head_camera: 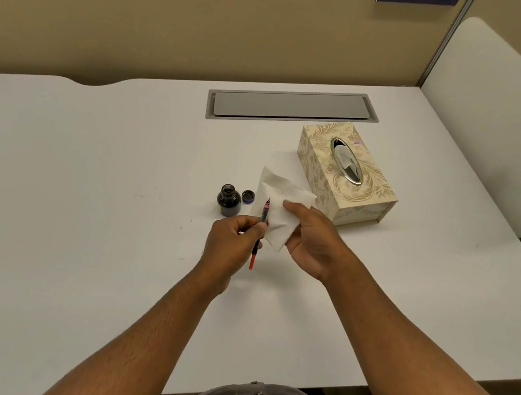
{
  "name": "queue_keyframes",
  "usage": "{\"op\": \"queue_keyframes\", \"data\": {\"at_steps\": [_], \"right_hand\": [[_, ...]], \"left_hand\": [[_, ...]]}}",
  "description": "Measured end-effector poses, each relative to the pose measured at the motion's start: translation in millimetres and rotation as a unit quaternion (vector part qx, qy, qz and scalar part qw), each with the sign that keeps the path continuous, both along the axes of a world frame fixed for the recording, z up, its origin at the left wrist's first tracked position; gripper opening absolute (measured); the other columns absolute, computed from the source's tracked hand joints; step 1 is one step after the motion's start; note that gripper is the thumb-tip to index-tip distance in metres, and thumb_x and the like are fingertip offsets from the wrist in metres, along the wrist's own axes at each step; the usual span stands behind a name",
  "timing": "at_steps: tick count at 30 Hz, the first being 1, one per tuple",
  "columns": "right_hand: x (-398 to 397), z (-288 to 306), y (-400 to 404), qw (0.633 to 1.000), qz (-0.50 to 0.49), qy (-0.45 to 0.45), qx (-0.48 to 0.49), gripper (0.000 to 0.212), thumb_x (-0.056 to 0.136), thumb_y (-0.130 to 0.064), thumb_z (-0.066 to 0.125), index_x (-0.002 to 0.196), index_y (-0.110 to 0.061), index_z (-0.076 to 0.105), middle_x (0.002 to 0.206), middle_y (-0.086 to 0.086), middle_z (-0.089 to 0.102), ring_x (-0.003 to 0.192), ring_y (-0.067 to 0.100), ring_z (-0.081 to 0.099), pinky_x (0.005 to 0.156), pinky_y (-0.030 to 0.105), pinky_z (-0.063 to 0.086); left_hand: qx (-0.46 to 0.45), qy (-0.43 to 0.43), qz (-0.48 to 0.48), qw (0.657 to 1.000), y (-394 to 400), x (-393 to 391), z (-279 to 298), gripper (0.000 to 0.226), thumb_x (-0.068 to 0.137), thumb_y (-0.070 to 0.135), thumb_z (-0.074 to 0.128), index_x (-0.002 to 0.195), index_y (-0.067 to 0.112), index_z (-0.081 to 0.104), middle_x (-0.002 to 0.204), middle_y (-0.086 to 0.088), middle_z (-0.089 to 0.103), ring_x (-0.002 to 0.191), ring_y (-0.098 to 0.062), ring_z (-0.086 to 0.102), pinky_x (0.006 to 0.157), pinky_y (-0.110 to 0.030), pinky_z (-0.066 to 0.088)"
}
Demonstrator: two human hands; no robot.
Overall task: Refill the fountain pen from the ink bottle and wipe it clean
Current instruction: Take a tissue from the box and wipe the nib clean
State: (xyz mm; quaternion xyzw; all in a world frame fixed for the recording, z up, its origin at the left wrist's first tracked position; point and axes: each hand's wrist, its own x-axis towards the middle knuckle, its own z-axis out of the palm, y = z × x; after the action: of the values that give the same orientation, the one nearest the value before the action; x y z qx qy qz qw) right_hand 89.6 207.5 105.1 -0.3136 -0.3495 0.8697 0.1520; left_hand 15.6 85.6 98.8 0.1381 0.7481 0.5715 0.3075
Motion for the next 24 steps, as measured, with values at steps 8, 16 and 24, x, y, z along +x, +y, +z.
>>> {"op": "queue_keyframes", "data": {"at_steps": [8,16,24], "right_hand": [[-3.3,1.5,8.7,0.980,-0.013,-0.116,0.162,0.033,0.102,-0.008,0.041,0.129,-0.020,0.056,0.117,0.009,0.065,0.098,0.028,0.066,0.070,0.041,0.059],[2.6,-4.8,24.2,0.984,-0.068,-0.129,0.104,0.034,0.096,0.004,0.049,0.129,-0.003,0.058,0.124,0.018,0.058,0.087,0.030,0.066,0.059,0.031,0.060],[-0.5,0.6,21.0,0.989,-0.038,-0.110,0.095,0.022,0.092,0.008,0.050,0.094,-0.007,0.065,0.103,0.017,0.067,0.085,0.025,0.066,0.065,0.029,0.059]], "left_hand": [[-0.007,0.009,0.007,1.000,5.4,-4.9,1.9,0.020,0.091,0.024,0.062,0.104,0.012,0.071,0.088,-0.002,0.069,0.083,-0.020,0.068,0.081,-0.034,0.056],[0.006,0.001,0.005,1.000,8.6,-7.6,1.9,0.018,0.090,0.022,0.063,0.102,0.011,0.072,0.082,0.001,0.067,0.076,-0.016,0.065,0.078,-0.031,0.055],[-0.026,0.036,-0.049,0.998,13.8,-5.0,2.7,0.019,0.090,0.027,0.063,0.104,0.017,0.072,0.086,0.001,0.071,0.082,-0.016,0.067,0.078,-0.030,0.056]]}}
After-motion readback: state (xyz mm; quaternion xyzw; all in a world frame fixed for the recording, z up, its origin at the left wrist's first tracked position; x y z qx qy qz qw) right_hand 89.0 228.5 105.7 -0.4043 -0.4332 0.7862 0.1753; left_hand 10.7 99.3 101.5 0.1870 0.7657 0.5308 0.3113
